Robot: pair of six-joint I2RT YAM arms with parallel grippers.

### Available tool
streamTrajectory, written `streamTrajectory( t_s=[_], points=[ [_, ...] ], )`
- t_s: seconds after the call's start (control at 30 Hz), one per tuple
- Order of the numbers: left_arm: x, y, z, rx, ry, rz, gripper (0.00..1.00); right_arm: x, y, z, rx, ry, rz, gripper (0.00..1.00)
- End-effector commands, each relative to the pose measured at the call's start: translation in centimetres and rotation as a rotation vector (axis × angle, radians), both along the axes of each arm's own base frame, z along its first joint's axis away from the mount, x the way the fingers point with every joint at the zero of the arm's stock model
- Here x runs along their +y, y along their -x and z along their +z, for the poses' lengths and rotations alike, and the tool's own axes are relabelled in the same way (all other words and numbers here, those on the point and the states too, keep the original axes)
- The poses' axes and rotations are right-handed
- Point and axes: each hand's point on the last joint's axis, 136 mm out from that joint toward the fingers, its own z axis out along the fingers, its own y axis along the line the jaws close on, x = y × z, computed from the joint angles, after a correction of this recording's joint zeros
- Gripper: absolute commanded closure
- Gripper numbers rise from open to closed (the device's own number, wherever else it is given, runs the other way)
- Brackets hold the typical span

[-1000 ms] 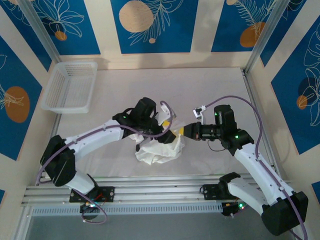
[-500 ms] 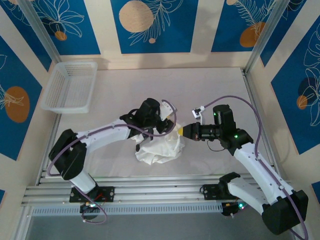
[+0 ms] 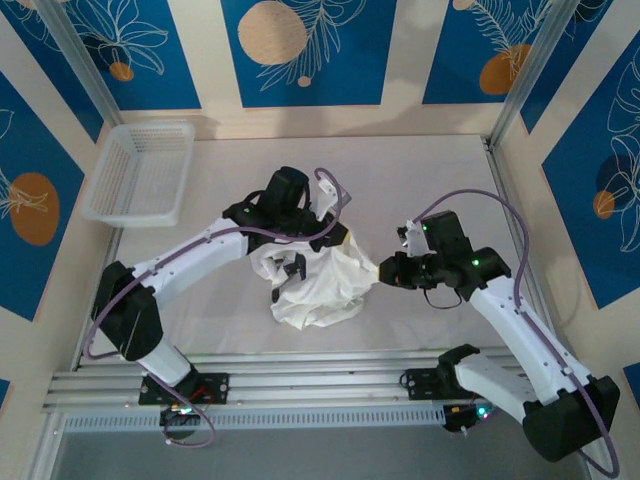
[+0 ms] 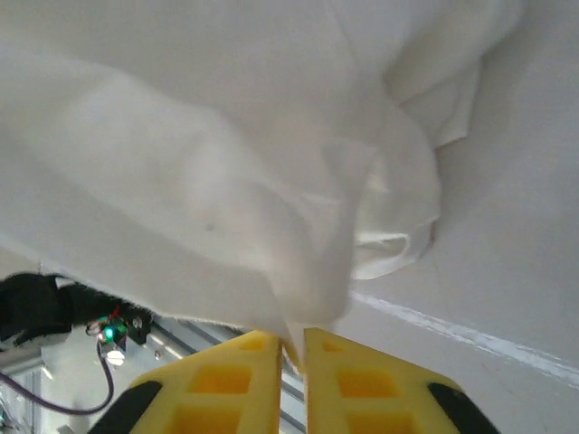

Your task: Fold the inside-out t-shirt

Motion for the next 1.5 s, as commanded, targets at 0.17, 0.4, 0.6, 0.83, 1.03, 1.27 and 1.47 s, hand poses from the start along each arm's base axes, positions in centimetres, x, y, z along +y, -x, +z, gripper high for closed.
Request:
streamTrajectory(
  t_s=[0.17,0.4,0.6,0.83,1.03,1.27,1.47],
  points=[
    [-0.2,1.4,1.3,0.117,0.051,-0.023,1.00,0.5,-2.5,1.9,-0.144,0.139,-0.078,0.49],
    [-0.2,1.0,1.4,0.124,0.047,0.001,1.00,0.8,-5.7,-0.2,-0.283,0.344,-0.091,0.33],
    [0.1,0.8,0.4,0.131,0.015,0.018,1.00,4.5,-4.6,3.3,-0.377,0.125,0.042,0.33],
    [-0.2,0.6,0.7,0.136,0.025,0.025,1.00,5.7,-5.4,5.4,-0.495,0.057,0.002,0.35],
    [0.0,0.6,0.9,0.128,0.021,0.027,1.00,4.0,-7.7,2.3,-0.530,0.274,-0.043,0.48],
    [0.0,0.5,0.4,0.135,0.012,0.031,1.00,3.6,-6.5,0.7,-0.511,0.347,0.036,0.50],
    [-0.3,0.4,0.1,0.147,0.014,0.027,1.00,5.8,-3.7,0.0,-0.523,0.258,0.174,0.36]
  ],
)
